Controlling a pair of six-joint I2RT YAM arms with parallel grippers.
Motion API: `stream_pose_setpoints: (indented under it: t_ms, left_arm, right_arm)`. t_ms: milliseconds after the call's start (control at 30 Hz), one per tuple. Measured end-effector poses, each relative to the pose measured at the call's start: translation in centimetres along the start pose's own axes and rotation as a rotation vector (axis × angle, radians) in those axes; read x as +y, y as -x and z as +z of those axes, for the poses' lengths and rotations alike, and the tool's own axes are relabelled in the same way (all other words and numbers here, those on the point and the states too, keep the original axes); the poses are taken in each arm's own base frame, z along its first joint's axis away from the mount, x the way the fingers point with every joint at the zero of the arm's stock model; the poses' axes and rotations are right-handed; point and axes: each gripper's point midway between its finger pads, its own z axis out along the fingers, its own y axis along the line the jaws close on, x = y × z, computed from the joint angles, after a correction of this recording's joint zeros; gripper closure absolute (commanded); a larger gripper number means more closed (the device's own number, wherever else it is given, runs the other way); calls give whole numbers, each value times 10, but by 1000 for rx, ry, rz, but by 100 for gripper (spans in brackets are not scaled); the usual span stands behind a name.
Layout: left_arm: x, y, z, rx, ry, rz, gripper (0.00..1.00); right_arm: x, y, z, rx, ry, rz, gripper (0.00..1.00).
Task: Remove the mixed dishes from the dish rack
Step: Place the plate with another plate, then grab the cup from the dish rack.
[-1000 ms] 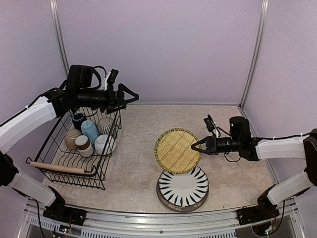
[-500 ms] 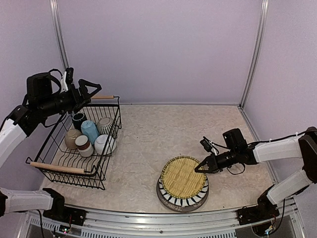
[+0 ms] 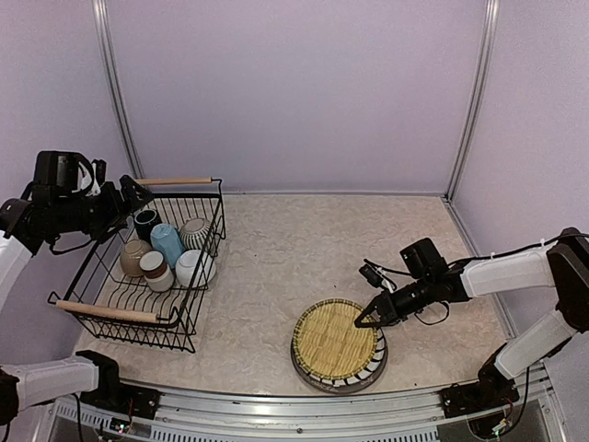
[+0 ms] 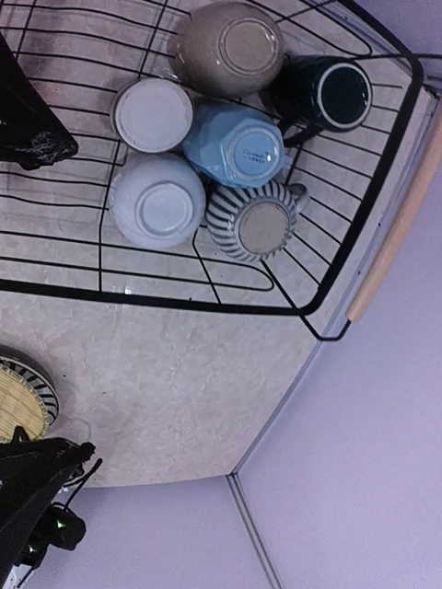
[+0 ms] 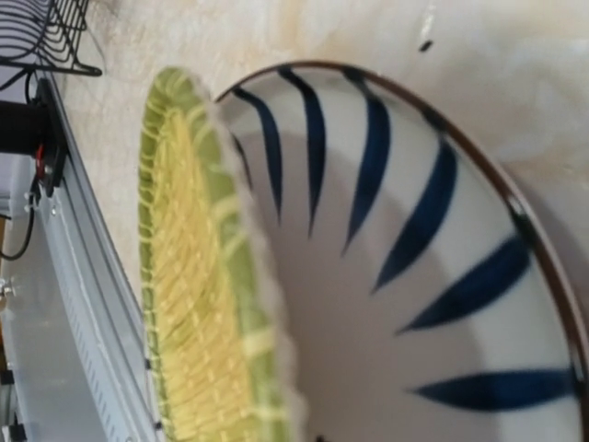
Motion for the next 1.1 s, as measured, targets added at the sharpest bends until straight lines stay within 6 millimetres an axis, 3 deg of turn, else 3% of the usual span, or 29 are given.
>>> stream_pose_setpoints:
  t_ms: [133,233,500,733,1100]
  left_arm:
    - [38,-15,5,67,166,-45,1]
    - [54,-27,13,128,241,-56,1]
    - [91,-50,43,258,391,-47,1]
    - [121,-64,73,350,494,-43,1]
    - [155,-68,111,395,562,-54,1]
  right_arm:
    - [-3,-2,4,22,-37,-7,72]
    - [-9,-2,3,30,-83,-3,58]
    - [-13,15,-8,-6,-189,-48,36]
    - [-7,30,-26,-85,-250,-94,27]
    - [-4,41,-35,-143,-281,-90,26]
